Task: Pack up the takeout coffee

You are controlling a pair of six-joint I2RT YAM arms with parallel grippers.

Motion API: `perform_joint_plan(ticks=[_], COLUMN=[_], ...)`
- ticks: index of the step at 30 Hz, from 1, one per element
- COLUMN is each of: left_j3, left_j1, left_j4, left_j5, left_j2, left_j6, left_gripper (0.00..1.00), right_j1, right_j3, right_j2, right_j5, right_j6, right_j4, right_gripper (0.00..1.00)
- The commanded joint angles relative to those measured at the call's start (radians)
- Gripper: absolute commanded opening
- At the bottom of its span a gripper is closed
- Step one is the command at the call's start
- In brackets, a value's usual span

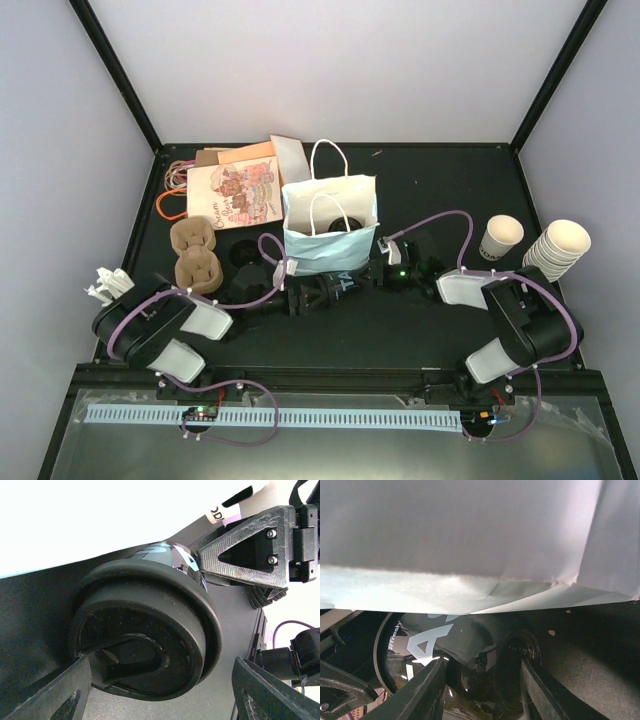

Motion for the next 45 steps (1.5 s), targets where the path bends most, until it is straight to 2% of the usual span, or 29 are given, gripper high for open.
perform_joint_plan(ticks=[1,14,23,30,34,45], left_j3=[-0.004,0.025,0.031,0.023,0.022,-0.002], left_j1=[0.01,0.012,0.012,0.014,0.013,0.016], left_j4=[-0.027,0.114,0.309,0.397,0.396,0.514], left_j5=[-0.024,0.031,0.099,0.125,0.116,0.069], left_j2=[-0.023,0.13,0.231,0.239,0.224,0.259], left_j6=[0.021,-0.027,-0.1,-0.111,-0.109,-0.196], left_gripper=[0.8,0.82,0.71,0.73,0.8,0.76], right_j1=[-0.011,-0.011,-0.011,-0.011,-0.011,-0.011], right_j3=[-0.011,-0.015,-0.014,-0.008,-0.008,-0.009], right_j2=[0.027,0.014,0.017,0.003,0.002,0.005], right_j5=[0.019,0.016,0.008,0.006,0.004,-0.003], right_j6=[-0.022,-0.04,-0.046,-0.058,-0.062,-0.06], right_j4=[-0.02,-0.038,-0.045,-0.063,-0.067,-0.059], right_gripper=[0.44,0.44,0.44,0.44,0.44,0.44])
